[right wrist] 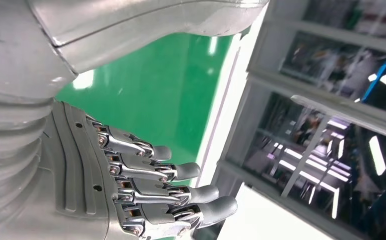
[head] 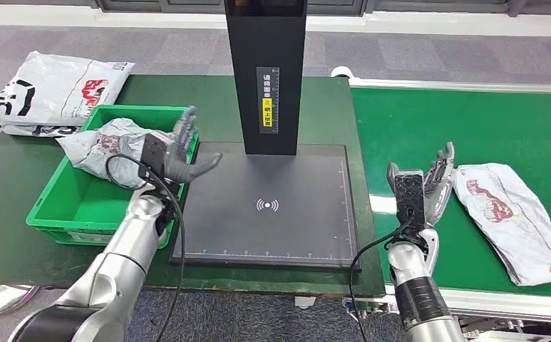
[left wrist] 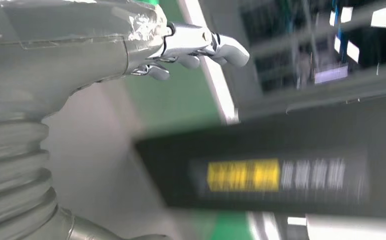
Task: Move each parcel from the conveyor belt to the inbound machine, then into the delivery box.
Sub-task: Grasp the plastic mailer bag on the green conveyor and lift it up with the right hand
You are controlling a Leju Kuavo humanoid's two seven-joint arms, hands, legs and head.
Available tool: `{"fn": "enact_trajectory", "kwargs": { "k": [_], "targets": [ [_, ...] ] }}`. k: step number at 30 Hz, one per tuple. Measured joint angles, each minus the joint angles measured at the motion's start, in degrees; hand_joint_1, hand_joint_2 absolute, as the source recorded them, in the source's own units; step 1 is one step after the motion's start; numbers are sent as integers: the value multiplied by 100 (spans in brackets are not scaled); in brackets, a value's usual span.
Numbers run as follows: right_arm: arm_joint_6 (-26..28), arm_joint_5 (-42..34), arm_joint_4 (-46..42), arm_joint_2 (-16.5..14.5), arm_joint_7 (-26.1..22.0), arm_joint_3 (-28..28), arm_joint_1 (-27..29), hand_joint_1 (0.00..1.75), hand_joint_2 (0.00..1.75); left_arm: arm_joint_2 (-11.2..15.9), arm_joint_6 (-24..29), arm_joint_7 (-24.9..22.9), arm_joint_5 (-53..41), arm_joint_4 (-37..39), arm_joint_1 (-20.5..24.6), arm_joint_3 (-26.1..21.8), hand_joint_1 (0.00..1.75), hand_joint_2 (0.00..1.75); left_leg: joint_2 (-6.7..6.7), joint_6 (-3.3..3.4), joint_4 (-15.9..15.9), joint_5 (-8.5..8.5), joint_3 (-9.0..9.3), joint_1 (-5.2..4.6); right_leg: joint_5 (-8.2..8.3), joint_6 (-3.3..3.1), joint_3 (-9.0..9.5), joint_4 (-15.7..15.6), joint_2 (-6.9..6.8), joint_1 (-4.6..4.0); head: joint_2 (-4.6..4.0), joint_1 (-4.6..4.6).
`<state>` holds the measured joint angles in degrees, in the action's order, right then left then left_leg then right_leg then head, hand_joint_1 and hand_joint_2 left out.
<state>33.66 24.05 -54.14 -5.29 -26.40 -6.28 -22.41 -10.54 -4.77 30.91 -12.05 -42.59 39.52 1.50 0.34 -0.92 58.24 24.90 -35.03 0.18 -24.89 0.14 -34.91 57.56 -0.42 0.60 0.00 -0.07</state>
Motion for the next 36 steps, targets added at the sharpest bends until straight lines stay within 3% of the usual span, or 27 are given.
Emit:
{"fn": "enact_trajectory", "kwargs": {
  "k": [8,14,17,25,32,36],
  "targets": [
    [516,781,710,115,438,18,-141,0,175,-295,-56,-4,230,226,-152,721,0,175,0,2,1,1,-2,-1,2,5,-2,-1,-3,7,0,0],
    [629,4189,1122,207,2206,898,-219,0,175,-403,130,-73,423,533,-150,861,0,175,-10,6,1,-3,-3,-1,2,6,1,-1,-10,6,0,0],
    [643,5209,1450,333,2988,1425,-288,0,175,-423,276,-79,512,679,-150,901,0,175,-10,7,1,-2,-5,-2,3,7,3,-2,-9,10,0,1],
    [564,6079,2243,671,4105,1846,-427,0,175,-425,514,-103,548,878,-166,917,0,175,-9,11,1,-2,-5,-3,3,10,1,-2,-10,12,0,0],
    [-638,6372,3115,1086,4926,1899,-584,0,175,-425,423,-125,606,1009,-200,922,0,175,-11,13,1,-3,-7,-4,4,12,3,-2,-14,13,0,2],
    [-789,6397,3355,1190,5004,1902,-637,0,175,-425,423,-125,608,1056,-200,923,0,175,-11,13,1,-3,-7,-4,4,13,2,-2,-13,13,0,1]
  ]
}}
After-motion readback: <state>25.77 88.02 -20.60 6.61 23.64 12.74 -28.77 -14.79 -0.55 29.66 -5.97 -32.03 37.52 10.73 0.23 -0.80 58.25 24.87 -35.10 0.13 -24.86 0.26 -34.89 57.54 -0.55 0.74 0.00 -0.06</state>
